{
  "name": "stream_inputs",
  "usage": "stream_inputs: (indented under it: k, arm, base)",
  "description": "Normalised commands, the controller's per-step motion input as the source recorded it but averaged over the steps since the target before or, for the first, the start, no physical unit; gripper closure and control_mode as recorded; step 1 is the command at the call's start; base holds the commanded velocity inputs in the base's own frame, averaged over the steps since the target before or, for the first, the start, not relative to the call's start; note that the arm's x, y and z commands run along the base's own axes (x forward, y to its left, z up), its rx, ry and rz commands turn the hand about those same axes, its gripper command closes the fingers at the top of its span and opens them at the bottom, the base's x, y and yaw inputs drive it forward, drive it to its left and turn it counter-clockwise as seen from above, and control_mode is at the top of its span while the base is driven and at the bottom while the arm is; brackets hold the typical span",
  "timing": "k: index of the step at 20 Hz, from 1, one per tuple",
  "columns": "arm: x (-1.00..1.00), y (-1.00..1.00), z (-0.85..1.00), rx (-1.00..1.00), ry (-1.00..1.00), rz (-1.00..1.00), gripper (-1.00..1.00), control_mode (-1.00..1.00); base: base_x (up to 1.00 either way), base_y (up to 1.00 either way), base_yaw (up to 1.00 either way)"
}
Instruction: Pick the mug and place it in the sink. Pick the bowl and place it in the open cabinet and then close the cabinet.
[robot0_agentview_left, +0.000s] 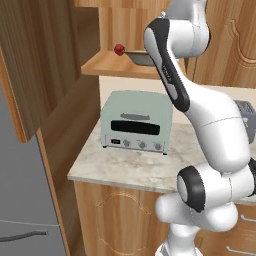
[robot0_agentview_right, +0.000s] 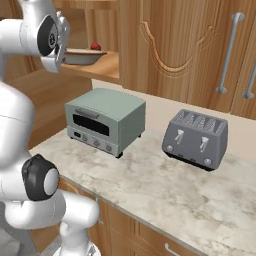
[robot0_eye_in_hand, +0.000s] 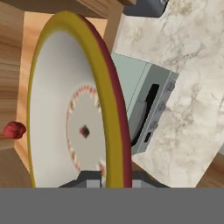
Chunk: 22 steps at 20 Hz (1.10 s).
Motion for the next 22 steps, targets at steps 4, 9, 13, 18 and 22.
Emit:
stream_inputs:
  k: [4, 9, 13, 18, 22]
  arm:
    - [0.15, 0.0, -0.17, 0.0, -0.07, 0.0, 1.0, -1.0]
    - [0.0, 0.0, -0.29, 0.0, -0.12, 0.0, 1.0, -1.0]
    - [0.05, 0.0, -0.08, 0.0, -0.14, 0.0, 1.0, -1.0]
    - [0.14, 0.0, -0.07, 0.0, -0.1, 0.0, 1.0, -1.0]
    - [0.24, 0.0, -0.11, 0.0, -0.01, 0.0, 1.0, -1.0]
  base:
    - [0.0, 0.0, 0.0]
    - [0.0, 0.0, 0.0]
    - [0.0, 0.0, 0.0]
    - [0.0, 0.0, 0.0]
    - [0.0, 0.0, 0.0]
